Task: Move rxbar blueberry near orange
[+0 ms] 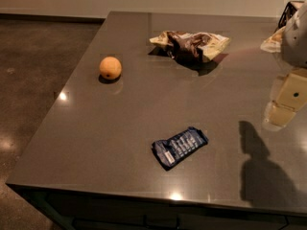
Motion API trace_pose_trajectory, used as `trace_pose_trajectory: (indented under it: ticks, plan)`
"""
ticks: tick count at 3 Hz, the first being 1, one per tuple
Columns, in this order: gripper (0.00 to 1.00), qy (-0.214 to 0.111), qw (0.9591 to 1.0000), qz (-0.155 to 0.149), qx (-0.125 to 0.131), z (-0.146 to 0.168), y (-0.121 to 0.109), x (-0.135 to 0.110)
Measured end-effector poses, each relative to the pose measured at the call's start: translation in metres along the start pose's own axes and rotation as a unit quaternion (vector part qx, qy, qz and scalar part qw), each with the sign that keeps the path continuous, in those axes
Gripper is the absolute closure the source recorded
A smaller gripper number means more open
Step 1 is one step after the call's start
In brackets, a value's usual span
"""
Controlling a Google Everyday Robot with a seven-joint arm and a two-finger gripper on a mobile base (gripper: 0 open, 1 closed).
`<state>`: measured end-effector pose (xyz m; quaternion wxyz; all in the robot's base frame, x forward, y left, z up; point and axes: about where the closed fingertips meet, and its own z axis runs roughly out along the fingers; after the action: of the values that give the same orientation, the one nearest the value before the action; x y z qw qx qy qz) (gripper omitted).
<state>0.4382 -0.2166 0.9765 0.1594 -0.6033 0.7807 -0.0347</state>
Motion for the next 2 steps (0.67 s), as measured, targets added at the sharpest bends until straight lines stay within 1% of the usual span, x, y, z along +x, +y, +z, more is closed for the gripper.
trace_pose_trajectory:
  ticks: [1, 2]
  plan:
    - [0.00, 0.000, 1.0000, 0.000, 0.000, 0.0000, 0.0000, 0.0000]
    - [0.00, 0.000, 0.9999, -0.015, -0.006, 0.0022, 0.0009, -0.0040]
